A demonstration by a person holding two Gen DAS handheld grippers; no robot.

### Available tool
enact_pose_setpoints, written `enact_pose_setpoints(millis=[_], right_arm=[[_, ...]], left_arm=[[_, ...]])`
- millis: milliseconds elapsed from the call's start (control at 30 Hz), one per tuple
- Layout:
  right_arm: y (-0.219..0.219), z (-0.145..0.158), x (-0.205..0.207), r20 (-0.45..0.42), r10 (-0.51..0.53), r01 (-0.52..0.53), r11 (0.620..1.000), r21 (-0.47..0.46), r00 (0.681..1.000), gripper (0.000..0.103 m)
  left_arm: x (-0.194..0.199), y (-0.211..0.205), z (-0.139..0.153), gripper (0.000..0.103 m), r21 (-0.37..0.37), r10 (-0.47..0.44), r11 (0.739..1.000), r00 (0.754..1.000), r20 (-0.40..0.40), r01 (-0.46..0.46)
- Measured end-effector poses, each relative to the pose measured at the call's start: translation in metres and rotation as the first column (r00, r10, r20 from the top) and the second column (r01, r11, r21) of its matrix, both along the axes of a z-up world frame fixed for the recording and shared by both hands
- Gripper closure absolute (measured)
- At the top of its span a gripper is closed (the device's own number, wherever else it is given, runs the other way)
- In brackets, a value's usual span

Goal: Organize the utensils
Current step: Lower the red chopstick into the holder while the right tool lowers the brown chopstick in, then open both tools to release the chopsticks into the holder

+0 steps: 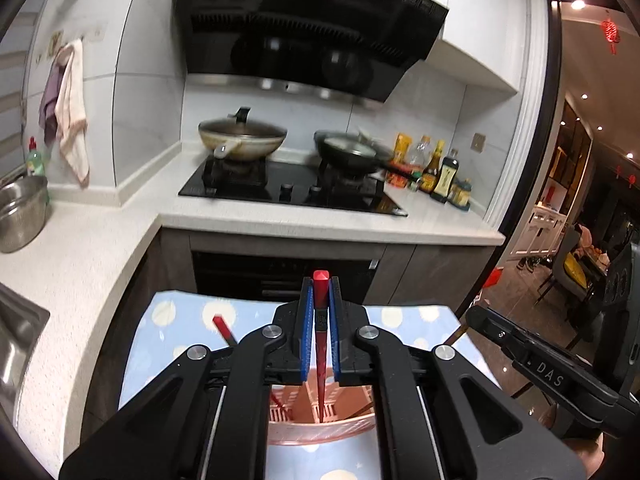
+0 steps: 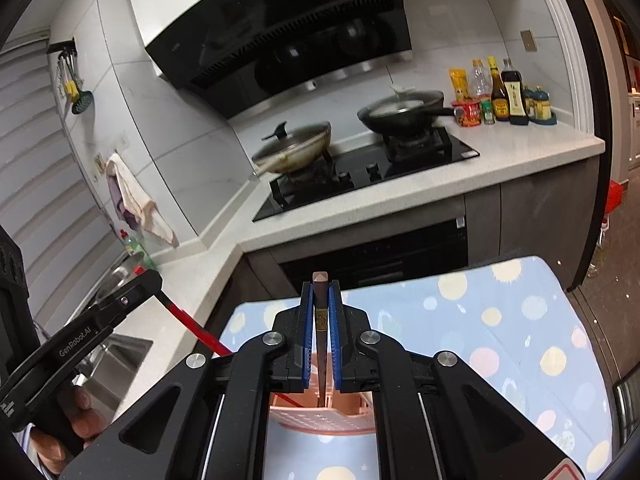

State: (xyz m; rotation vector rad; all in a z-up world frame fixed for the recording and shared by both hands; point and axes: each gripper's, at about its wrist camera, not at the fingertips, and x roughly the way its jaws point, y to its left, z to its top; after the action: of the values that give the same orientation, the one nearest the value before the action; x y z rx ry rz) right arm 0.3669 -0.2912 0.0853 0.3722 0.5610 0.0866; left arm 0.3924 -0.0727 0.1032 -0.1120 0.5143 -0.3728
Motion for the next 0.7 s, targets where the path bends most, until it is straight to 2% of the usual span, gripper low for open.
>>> enact_pose_setpoints(millis=[167,200,233,267,300,333,367,633,700], right_arm=[[0.005,-0.014,0.003,-0.032,0.003,-0.004,1.0,-0.018,0.999,0.095],[0.005,-0.014,0.002,-0.029,-0.007,0.006,1.0,-0.026,1.0,0.093],[0.005,-0.014,0.001,-0.028,-0.019,0.018,0.999,-0.035,0.999,0.086],[0.004,-0.013,-0.002,-0.02,-0.031,0.03,0.999,-0.04,0.999,0.073],[0.003,-0.011,-0.005,-0.011,-0.041,0.04,0.998,-0.038,0.999,0.065],[0.002,-0.01,-0.009,-0.002,-0.046,0.045,0.998,-0.033,0.999,0.057],[0.001,-0.009,-0.011,0.002,-0.044,0.044,0.998,-0.034,0.999,0.056],[0.008,0.001,-0.04,0.006,-0.025,0.026,0.997,-0.072,1.0,0.055],[0.013,0.003,-0.049,0.006,-0.017,0.017,0.996,-0.083,1.0,0.054]], left_arm=[[0.003,0.002,-0.017,0.096,0.003,0.008,1.0,0.999,-0.04,-0.008],[0.002,0.003,-0.018,0.096,0.007,0.01,1.0,0.999,-0.042,-0.01],[0.0,0.003,-0.019,0.096,0.015,0.021,1.0,0.999,-0.04,-0.02],[-0.002,0.003,-0.02,0.09,0.024,0.037,0.999,0.999,-0.035,-0.036],[-0.004,0.004,-0.02,0.083,0.035,0.056,0.998,0.998,-0.033,-0.055],[-0.006,0.006,-0.021,0.062,0.044,0.081,0.996,0.996,-0.033,-0.08],[-0.008,0.007,-0.021,0.054,0.046,0.102,0.994,0.994,-0.031,-0.101],[-0.034,0.01,-0.02,0.053,0.133,0.142,0.982,0.99,-0.023,-0.138],[-0.044,0.01,-0.019,0.048,0.147,0.149,0.978,0.989,-0.016,-0.145]])
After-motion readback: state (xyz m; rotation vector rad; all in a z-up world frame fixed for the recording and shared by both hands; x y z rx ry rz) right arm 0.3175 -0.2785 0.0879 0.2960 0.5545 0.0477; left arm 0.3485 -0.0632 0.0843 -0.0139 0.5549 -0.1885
